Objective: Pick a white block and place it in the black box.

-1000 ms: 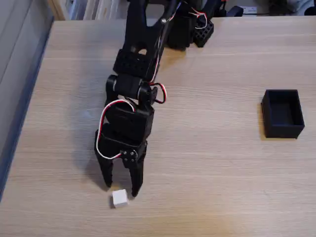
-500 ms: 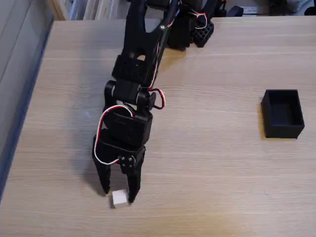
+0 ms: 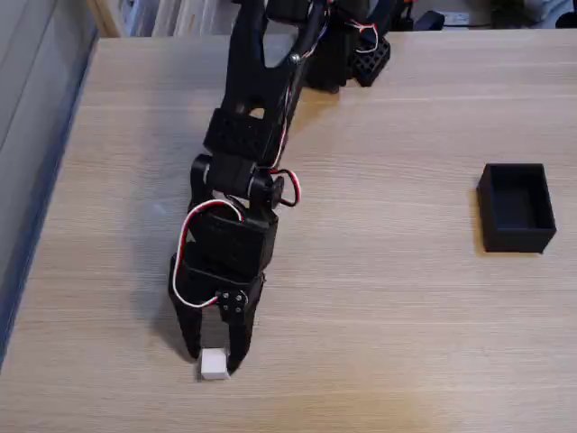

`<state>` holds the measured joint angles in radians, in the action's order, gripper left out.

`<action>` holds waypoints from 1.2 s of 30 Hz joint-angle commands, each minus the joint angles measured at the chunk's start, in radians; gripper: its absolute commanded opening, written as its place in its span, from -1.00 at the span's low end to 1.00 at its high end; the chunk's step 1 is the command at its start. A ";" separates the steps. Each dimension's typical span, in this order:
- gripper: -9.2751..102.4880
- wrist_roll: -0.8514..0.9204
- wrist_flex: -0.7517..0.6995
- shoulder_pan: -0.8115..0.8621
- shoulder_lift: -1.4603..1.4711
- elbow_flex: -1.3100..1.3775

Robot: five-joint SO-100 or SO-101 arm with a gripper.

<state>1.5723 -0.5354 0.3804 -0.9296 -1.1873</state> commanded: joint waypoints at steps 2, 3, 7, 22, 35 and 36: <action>-0.47 0.006 0.015 -0.015 0.006 0.063; -0.47 0.005 0.015 -0.015 0.012 0.072; -0.48 0.008 0.018 -0.015 0.032 0.100; -0.79 0.064 0.014 -0.012 0.043 0.103; -0.83 0.077 -0.084 0.011 -0.123 0.025; -0.83 0.077 -0.097 0.011 -0.155 0.000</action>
<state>1.6598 -0.6059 0.3866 -0.9618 -1.1628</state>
